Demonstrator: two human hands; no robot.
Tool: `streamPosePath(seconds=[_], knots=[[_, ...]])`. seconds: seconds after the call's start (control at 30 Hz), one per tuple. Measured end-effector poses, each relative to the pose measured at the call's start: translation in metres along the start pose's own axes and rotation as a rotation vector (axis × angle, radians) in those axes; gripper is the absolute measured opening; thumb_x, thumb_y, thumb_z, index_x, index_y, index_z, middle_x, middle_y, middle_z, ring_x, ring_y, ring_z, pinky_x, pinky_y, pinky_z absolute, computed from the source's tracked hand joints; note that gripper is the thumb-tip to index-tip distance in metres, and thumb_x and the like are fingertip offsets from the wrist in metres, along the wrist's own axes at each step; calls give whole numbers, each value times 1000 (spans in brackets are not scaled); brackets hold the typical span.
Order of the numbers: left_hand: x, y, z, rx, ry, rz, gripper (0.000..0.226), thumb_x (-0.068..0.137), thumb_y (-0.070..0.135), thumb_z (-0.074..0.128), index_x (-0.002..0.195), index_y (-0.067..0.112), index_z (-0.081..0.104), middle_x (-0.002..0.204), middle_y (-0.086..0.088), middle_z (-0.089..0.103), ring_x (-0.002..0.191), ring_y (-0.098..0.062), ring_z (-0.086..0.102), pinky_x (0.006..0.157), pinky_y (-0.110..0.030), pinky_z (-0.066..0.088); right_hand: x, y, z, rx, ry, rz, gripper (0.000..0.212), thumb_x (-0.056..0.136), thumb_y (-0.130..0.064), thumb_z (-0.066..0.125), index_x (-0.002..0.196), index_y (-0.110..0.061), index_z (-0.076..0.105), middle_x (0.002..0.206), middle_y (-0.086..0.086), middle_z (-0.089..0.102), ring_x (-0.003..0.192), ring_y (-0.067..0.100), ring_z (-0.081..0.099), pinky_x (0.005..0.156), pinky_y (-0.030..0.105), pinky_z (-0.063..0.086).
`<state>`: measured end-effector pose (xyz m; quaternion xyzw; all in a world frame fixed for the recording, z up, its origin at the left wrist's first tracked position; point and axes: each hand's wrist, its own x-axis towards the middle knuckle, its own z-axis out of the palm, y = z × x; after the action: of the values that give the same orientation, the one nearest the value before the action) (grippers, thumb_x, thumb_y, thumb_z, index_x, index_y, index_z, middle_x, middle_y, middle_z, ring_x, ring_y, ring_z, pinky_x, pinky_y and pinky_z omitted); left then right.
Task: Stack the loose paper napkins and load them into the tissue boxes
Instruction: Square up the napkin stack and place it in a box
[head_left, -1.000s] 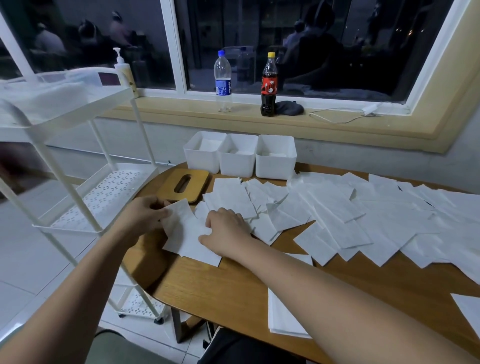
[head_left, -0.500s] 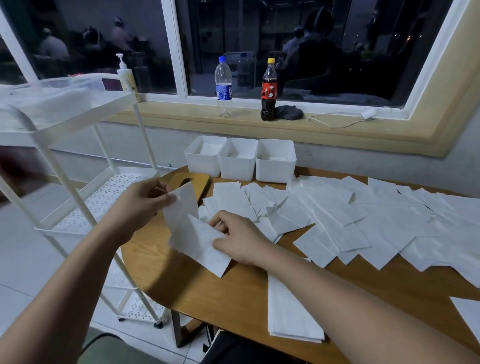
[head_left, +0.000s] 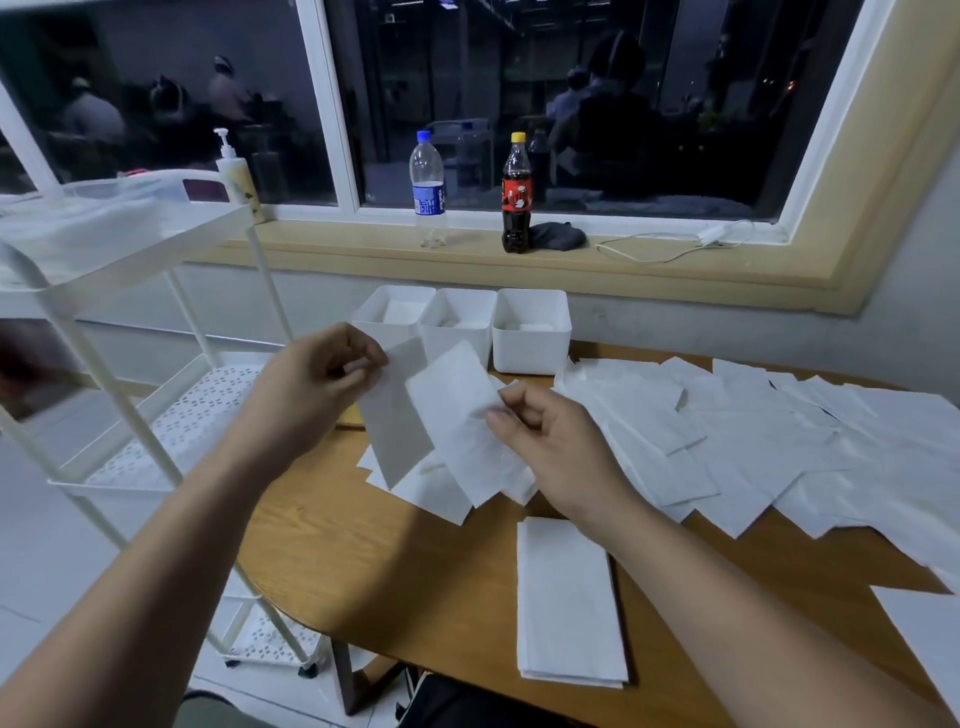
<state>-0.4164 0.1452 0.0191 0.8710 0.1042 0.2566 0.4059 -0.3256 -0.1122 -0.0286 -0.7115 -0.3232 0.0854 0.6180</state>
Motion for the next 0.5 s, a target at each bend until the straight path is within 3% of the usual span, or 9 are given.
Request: streamPosePath(seconds=[0.17, 0.33, 0.4, 0.5], knots=[[-1, 6, 34, -188, -44, -171, 18, 103, 12, 68, 91, 22, 77, 76, 9, 69, 66, -6, 50, 65, -23, 41, -13, -11, -23, 119, 40, -16, 16, 107, -19, 65, 120, -16, 73, 119, -5, 79, 116, 12, 74, 104, 39, 59], [-8, 23, 57, -470, -138, -246, 33, 111, 31, 57, 103, 13, 82, 98, -7, 74, 88, -23, 59, 83, -41, 49, -25, -3, -32, 168, 87, 57, 13, 107, -18, 65, 117, -15, 73, 113, -1, 81, 111, 17, 75, 105, 44, 58], [-10, 31, 63, -569, -152, -256, 39, 111, 38, 56, 103, 9, 82, 102, -11, 75, 90, -24, 62, 84, -41, 49, -28, 4, -33, 160, 125, 92, 12, 107, -19, 66, 115, -16, 73, 111, -1, 81, 110, 18, 76, 106, 48, 58], [-12, 37, 70, -532, -193, -189, 40, 109, 43, 59, 103, 12, 84, 101, -6, 76, 86, -21, 61, 83, -39, 50, -31, 12, -35, 132, 160, 145, 13, 107, -25, 66, 115, -19, 73, 111, -4, 81, 109, 15, 76, 106, 54, 57]])
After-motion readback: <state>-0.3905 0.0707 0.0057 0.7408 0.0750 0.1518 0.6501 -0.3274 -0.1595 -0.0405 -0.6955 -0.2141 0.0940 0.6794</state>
